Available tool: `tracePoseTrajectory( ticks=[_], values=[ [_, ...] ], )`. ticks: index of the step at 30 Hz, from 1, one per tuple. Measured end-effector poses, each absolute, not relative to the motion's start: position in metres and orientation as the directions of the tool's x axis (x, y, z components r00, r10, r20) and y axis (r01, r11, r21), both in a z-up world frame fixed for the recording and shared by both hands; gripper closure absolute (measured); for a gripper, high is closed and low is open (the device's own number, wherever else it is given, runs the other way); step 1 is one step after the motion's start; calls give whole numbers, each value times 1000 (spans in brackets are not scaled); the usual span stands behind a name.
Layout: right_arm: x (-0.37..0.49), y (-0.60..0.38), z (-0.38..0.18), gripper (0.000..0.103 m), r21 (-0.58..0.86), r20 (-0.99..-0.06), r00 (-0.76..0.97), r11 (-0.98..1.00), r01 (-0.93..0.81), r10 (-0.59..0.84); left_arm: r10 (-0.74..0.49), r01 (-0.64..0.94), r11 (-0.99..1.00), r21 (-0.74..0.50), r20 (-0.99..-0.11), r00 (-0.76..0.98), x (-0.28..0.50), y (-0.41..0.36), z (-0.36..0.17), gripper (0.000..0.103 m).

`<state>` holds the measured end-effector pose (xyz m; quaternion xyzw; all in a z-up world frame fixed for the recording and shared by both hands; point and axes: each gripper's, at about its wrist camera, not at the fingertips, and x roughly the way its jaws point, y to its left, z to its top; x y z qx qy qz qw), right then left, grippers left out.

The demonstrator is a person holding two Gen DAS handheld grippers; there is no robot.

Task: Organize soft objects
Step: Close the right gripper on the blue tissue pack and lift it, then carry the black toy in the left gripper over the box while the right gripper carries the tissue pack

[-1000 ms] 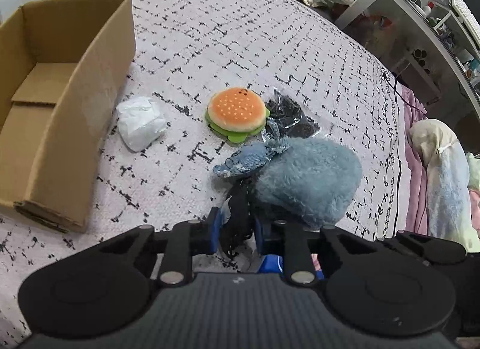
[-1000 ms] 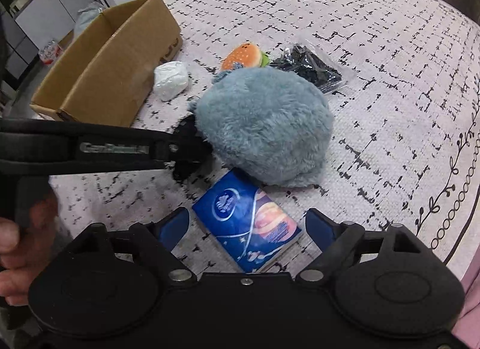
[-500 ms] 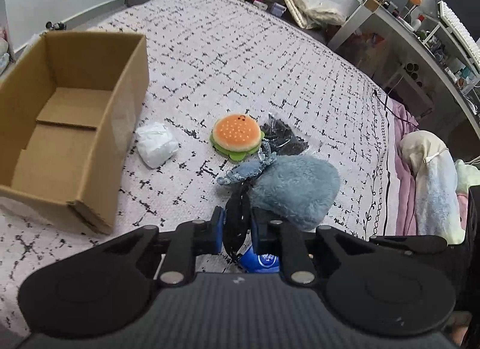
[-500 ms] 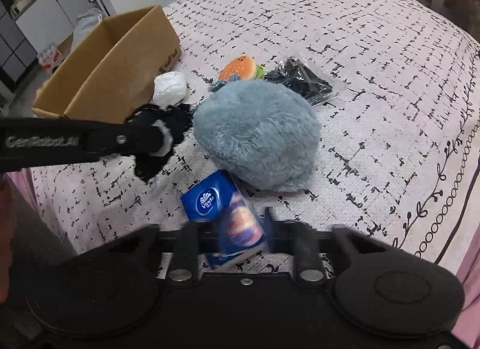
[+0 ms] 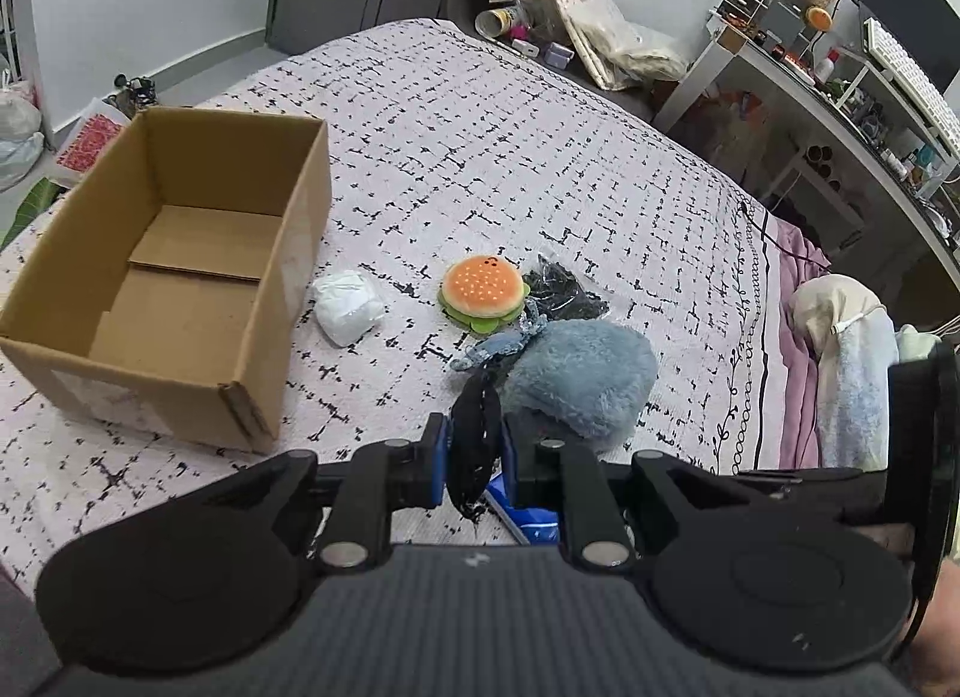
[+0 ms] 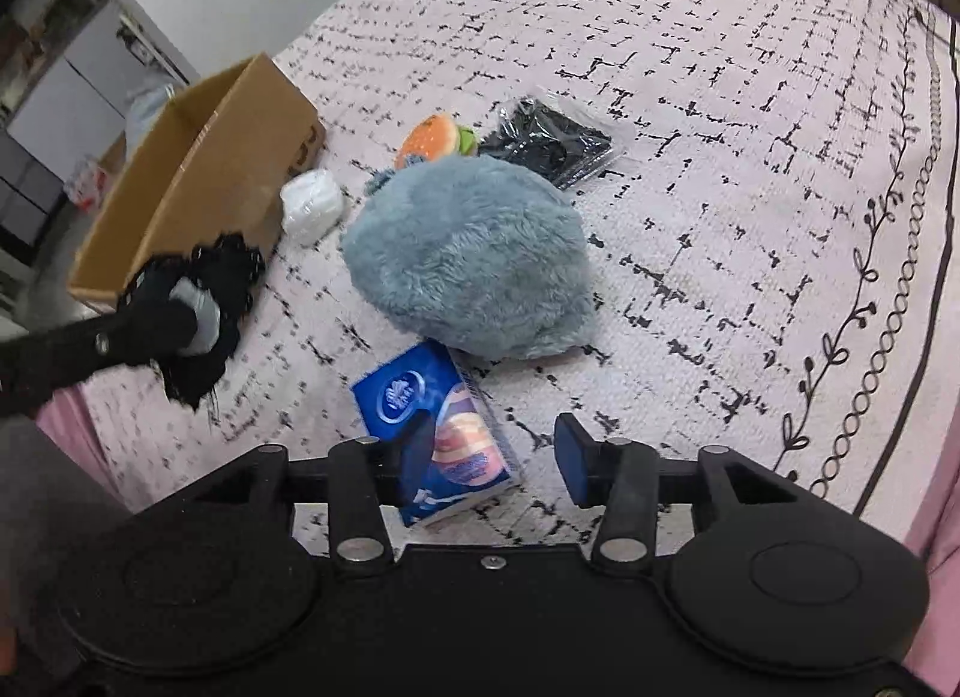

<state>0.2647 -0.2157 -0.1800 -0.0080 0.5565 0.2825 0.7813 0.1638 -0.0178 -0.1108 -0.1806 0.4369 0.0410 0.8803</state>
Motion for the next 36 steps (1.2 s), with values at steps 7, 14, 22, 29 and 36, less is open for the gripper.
tracePoseTrajectory(
  ticks=[7, 14, 22, 29, 36],
  values=[
    [259, -207, -182, 36, 254, -881, 245, 840, -479, 406, -73, -242, 929, -280, -779, 622, 153, -14, -105, 86],
    [240, -179, -188, 33, 179, -894, 239, 791, -585, 378, -71, -250, 926, -285, -778, 624, 150, -7, -104, 86],
    [227, -164, -192, 52, 110, -912, 244, 770, -629, 330, -62, -268, 920, -286, -781, 621, 146, 1, -101, 86],
    [227, -177, -164, 53, 200, -856, 288, 789, -581, 430, -51, -267, 922, -282, -769, 637, 140, 8, -90, 86],
    [225, -175, -139, 53, 227, -803, 338, 777, -587, 490, -35, -264, 925, -275, -752, 659, 133, 16, -76, 86]
  ],
)
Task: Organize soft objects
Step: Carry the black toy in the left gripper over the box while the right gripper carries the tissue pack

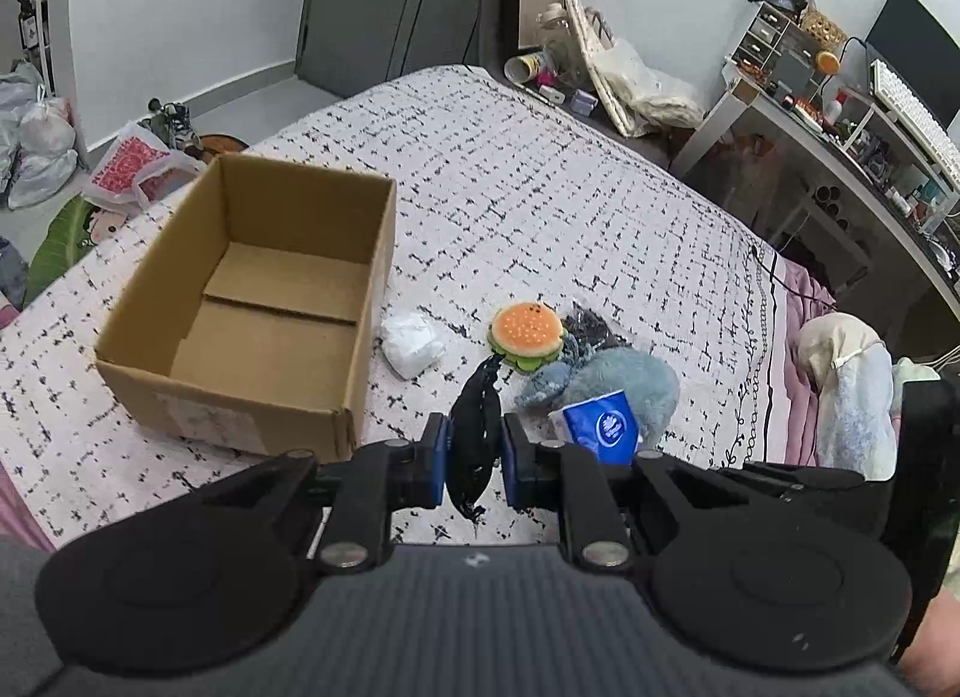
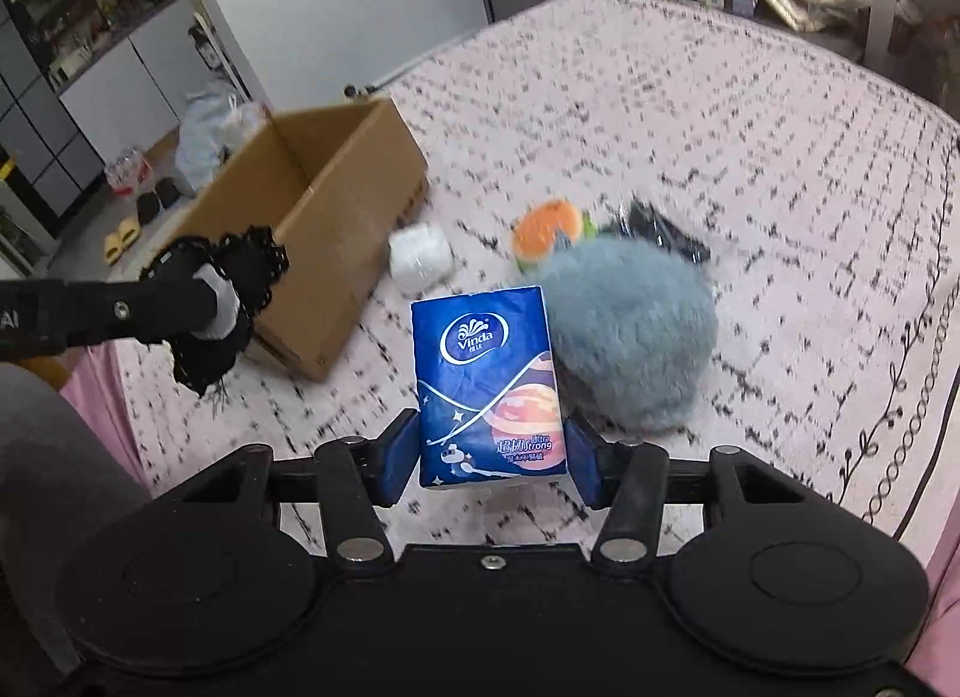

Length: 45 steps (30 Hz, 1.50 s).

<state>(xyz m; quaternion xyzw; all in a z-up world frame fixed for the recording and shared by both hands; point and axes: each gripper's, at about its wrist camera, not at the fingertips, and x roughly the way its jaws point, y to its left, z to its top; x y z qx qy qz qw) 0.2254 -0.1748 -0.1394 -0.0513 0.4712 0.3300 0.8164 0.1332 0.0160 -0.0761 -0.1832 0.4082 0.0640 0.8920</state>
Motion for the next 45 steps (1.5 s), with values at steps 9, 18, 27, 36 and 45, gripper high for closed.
tracePoseTrajectory(
  ticks=[9, 18, 27, 36, 45],
  values=[
    [230, -172, -101, 53, 235, -720, 434, 778, -583, 542, -7, -264, 931, -252, -736, 677, 131, 30, -64, 86],
    [243, -157, -73, 53, 260, -677, 456, 768, -586, 578, 15, -270, 932, -241, -721, 692, 138, 44, -51, 86],
    [260, -144, -50, 52, 294, -632, 477, 758, -582, 611, 35, -274, 933, -231, -702, 711, 150, 59, -37, 86],
    [262, -138, -57, 52, 317, -579, 512, 754, -576, 634, 56, -278, 938, -208, -699, 713, 168, 74, -38, 86],
    [270, -127, -66, 52, 323, -558, 508, 736, -595, 656, 65, -306, 928, -213, -716, 695, 185, 91, -52, 86]
  ],
)
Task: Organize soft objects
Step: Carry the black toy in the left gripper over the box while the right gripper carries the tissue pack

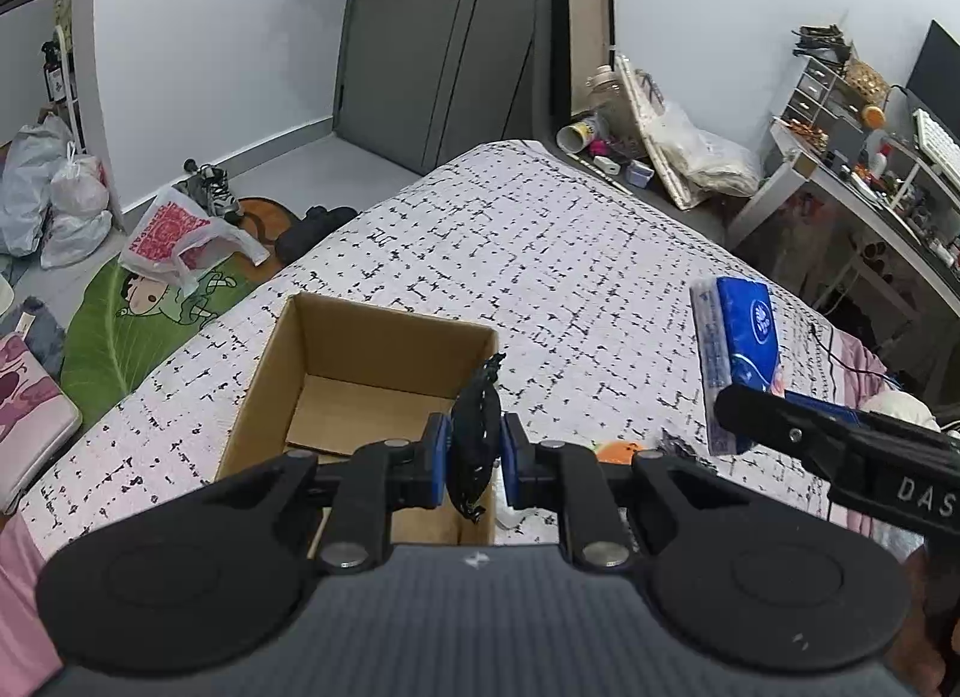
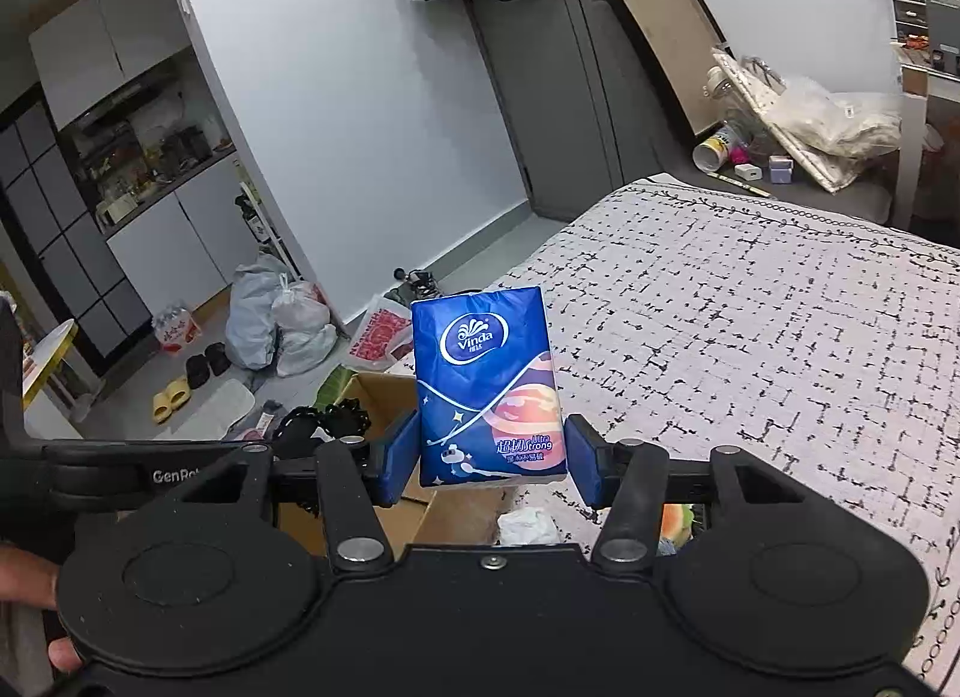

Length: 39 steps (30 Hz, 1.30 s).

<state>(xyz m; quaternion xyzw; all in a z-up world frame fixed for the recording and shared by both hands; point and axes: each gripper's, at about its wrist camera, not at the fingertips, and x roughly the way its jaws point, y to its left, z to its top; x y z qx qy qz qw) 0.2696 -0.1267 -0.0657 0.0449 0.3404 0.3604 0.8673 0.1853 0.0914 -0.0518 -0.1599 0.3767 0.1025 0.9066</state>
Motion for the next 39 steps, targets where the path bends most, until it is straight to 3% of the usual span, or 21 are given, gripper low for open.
tracePoseTrajectory(
  ticks=[33, 39],
  values=[
    [302, -76, -114, 52, 385, -583, 458, 724, -572, 671, 51, -400, 877, -267, -776, 628, 247, 170, -106, 86],
    [302, -58, -119, 52, 380, -583, 440, 708, -596, 683, 46, -388, 886, -253, -786, 617, 252, 180, -111, 81]
  ],
)
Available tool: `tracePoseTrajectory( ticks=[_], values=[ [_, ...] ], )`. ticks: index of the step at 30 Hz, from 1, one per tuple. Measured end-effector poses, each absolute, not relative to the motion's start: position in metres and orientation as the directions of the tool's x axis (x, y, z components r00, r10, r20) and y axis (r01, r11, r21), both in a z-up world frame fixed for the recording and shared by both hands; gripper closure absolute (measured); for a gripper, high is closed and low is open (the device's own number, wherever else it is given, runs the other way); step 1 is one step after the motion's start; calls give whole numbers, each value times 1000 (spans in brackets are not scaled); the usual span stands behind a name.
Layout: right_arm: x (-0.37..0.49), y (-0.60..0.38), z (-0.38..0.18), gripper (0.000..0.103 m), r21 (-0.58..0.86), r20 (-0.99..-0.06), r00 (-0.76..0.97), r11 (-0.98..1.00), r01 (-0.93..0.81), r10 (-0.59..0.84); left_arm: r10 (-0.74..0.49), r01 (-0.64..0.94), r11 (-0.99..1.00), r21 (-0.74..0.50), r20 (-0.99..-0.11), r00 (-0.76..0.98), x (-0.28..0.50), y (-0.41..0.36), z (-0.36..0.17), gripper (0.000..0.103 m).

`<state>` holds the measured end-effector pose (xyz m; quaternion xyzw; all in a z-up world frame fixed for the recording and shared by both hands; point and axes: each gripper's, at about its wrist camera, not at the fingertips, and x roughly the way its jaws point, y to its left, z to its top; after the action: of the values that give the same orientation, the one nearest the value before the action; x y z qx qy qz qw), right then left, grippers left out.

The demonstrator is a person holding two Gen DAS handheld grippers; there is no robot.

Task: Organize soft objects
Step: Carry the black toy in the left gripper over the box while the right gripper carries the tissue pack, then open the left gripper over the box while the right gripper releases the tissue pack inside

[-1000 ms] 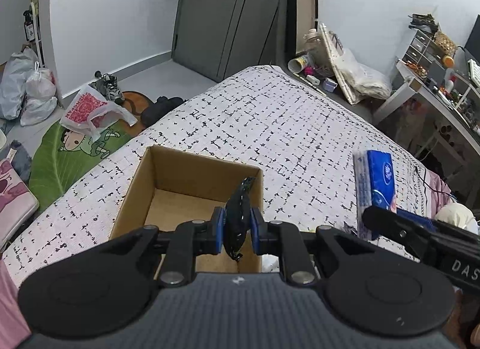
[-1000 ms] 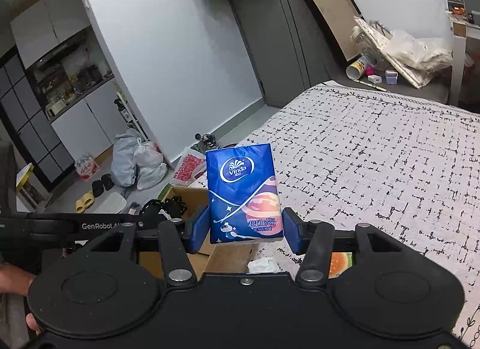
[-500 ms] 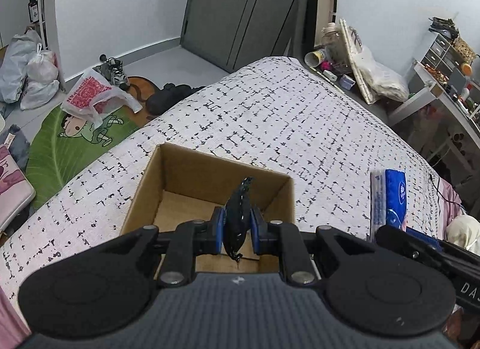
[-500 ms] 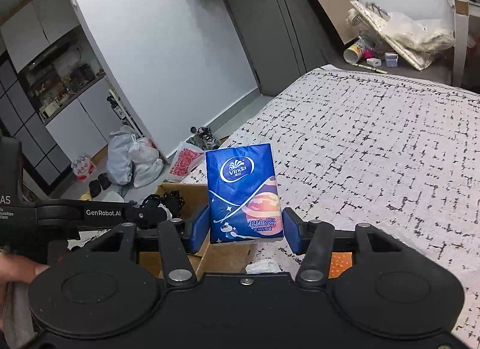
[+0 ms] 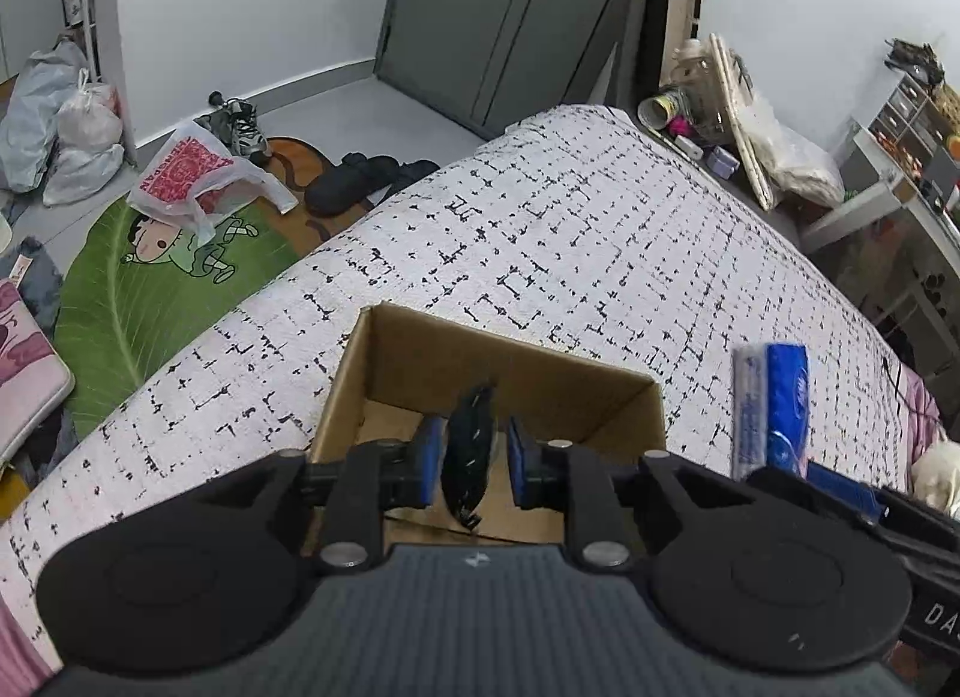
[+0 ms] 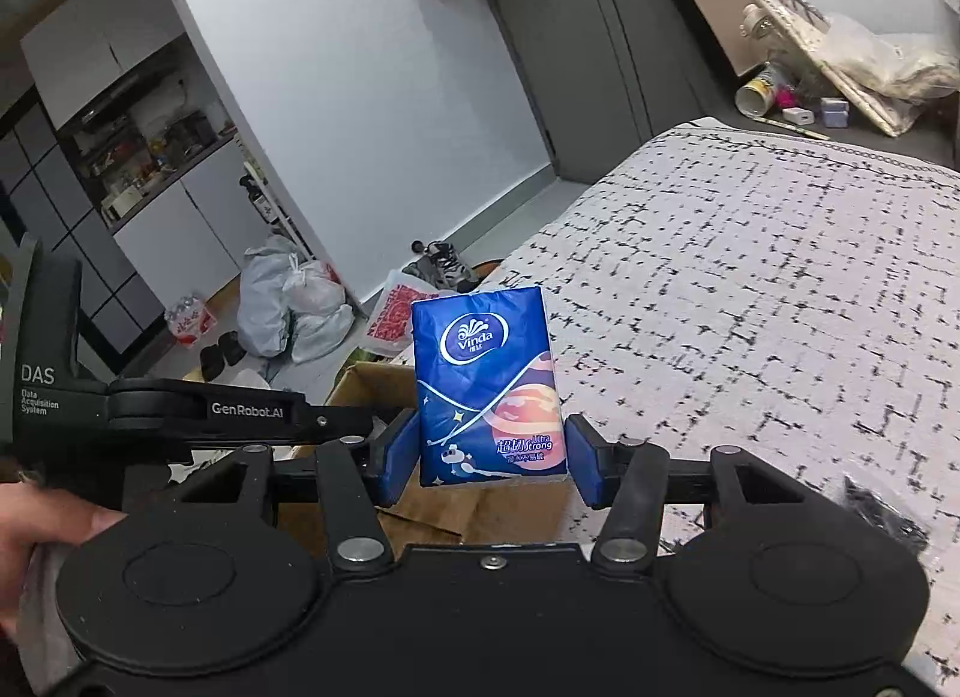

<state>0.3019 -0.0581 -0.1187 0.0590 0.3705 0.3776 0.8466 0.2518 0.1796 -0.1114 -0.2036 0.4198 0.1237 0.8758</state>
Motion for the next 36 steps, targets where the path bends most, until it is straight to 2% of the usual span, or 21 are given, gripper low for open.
tracePoseTrajectory(
  ticks=[6, 11, 18, 21, 23, 25, 31, 36],
  values=[
    [302, -44, -127, 52, 375, -596, 425, 705, -602, 681, 33, -406, 874, -268, -799, 600, 249, 191, -111, 77],
    [298, -36, -130, 52, 365, -593, 419, 694, -621, 687, 32, -416, 867, -276, -800, 598, 241, 197, -107, 62],
    [289, -22, -129, 48, 336, -586, 426, 685, -646, 689, 40, -439, 853, -281, -805, 592, 230, 204, -101, 57],
    [286, -20, -130, 40, 308, -590, 437, 689, -656, 679, 60, -448, 851, -274, -798, 600, 224, 203, -96, 46],
    [284, -22, -129, 33, 300, -593, 446, 699, -650, 670, 56, -442, 852, -282, -789, 612, 221, 202, -93, 31],
    [283, -23, -126, 22, 295, -594, 455, 705, -645, 664, 55, -435, 853, -289, -779, 625, 216, 200, -88, 26],
    [277, -41, -106, 1, 278, -598, 469, 717, -639, 650, 116, -454, 856, -248, -763, 636, 204, 189, -74, 21],
    [276, -59, -87, 1, 292, -589, 485, 729, -619, 647, 154, -456, 856, -244, -721, 675, 191, 179, -59, 13]
  ],
)
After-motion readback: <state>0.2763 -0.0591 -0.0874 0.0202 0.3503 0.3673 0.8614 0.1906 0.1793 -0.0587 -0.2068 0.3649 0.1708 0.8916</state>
